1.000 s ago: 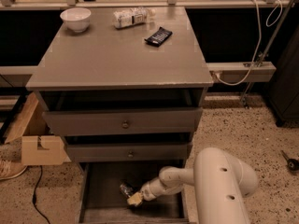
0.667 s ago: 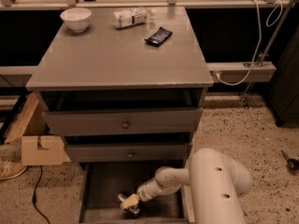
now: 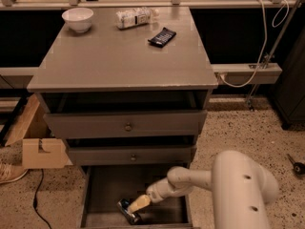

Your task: Place redbull can into bottom drawer

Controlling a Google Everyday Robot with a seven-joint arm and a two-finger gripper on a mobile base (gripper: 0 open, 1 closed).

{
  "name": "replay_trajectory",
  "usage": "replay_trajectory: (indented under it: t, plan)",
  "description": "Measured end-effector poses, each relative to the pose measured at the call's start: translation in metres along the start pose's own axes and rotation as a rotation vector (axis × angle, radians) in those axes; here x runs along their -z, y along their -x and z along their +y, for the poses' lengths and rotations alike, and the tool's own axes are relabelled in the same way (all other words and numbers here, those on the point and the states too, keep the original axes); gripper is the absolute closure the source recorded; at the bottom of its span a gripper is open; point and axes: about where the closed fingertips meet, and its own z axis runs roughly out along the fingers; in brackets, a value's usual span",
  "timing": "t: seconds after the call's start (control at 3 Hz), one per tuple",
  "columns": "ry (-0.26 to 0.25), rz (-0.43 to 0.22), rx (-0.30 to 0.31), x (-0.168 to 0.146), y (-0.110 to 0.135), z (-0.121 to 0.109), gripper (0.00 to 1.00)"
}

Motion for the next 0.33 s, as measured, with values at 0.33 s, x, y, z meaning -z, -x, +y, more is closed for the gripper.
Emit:
replay_trajectory:
  t: [0.33]
  plan:
    - [0.016, -0.119, 0.019, 0.1013, -0.0078, -0.0029, 0.0]
